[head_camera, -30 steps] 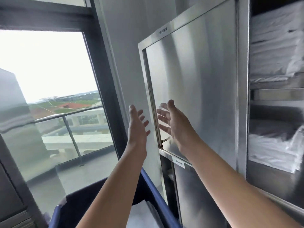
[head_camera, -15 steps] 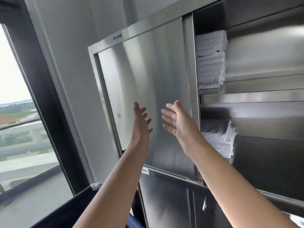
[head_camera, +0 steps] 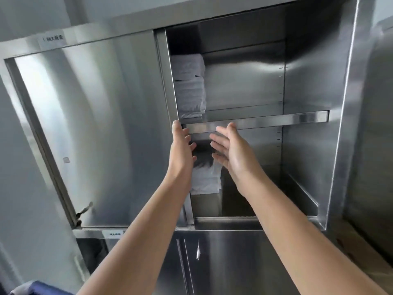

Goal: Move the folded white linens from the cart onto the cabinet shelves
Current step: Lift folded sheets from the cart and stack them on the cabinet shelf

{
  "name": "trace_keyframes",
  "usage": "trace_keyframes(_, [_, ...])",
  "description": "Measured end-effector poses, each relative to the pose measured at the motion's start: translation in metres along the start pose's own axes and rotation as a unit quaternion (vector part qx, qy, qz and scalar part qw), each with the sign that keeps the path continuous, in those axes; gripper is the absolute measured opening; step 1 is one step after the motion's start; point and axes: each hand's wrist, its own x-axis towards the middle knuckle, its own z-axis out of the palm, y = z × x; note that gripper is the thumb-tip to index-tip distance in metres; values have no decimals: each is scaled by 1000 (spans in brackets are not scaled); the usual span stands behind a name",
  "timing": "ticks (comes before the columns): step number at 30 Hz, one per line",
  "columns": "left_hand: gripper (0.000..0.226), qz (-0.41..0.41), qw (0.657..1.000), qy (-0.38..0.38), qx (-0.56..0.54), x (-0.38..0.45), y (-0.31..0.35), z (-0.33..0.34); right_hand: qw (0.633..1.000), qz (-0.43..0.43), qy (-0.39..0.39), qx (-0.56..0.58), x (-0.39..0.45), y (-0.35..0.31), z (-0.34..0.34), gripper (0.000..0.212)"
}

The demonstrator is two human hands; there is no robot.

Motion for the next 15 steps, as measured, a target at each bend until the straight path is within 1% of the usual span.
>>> trace_keyframes(6, [62, 13, 998, -65, -19, -24, 5, 73, 996, -43, 66, -41, -22, -34, -71, 53])
trace_keyframes(10, [61, -2, 994, -107, -36, -47, 3, 127, 990, -59, 118, -56, -45, -59, -130, 53])
trace_keyframes(15, [64, -6, 986, -159, -50, -82, 4, 189, 981, -70, 170, -68, -75, -94, -199, 59])
